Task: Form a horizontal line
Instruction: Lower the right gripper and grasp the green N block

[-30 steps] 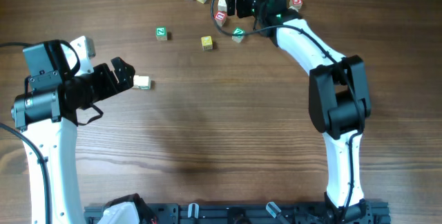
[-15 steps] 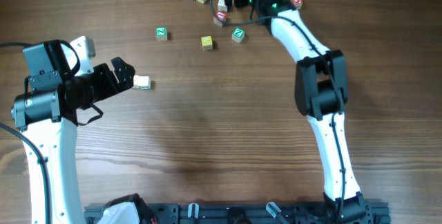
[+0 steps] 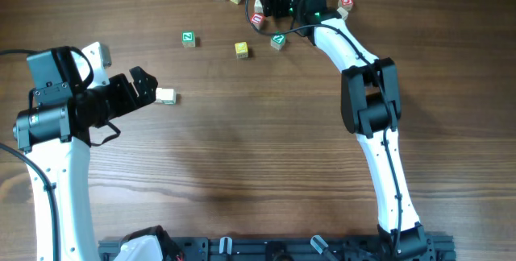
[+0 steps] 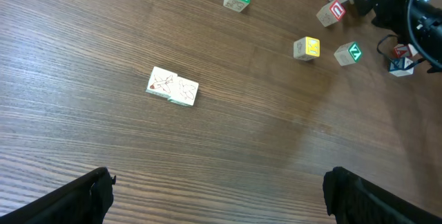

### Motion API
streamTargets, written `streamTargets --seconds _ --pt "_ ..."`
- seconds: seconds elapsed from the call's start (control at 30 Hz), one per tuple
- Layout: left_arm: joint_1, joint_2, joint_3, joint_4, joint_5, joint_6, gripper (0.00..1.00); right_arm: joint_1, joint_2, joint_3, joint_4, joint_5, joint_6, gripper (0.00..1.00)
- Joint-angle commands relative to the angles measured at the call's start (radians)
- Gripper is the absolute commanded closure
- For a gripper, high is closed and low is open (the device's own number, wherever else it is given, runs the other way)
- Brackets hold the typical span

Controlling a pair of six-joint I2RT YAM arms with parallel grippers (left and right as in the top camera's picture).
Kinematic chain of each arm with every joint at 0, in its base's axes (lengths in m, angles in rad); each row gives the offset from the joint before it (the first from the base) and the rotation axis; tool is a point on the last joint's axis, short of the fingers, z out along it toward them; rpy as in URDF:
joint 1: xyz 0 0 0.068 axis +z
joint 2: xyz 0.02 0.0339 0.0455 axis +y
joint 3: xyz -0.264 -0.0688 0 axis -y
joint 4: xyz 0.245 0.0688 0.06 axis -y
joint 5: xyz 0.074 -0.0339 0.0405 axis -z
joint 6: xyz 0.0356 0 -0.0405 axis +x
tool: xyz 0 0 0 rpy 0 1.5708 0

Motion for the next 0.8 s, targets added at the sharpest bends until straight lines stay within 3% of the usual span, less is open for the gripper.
streamTargets --seconds 0.0,0.4,0.63,0.77 --pt "0.002 0.004 -0.006 0.002 0.012 0.005 0.00 -0.037 0.037 0.024 0.023 -0.011 0.105 0.10" --pt "0.002 0.004 -0.006 0.002 0.012 0.005 0.00 -0.018 0.088 0.024 -0.008 -0.027 0.027 0.09" --pt "0.002 0.004 -0.006 0.002 0.012 0.005 0.00 -0.015 0.097 0.023 -0.068 0.116 -0.079 0.27" --pt "0.002 0.004 -0.006 0.002 0.012 0.005 0.00 -0.015 0.096 0.023 -0.074 0.146 -0.134 0.46"
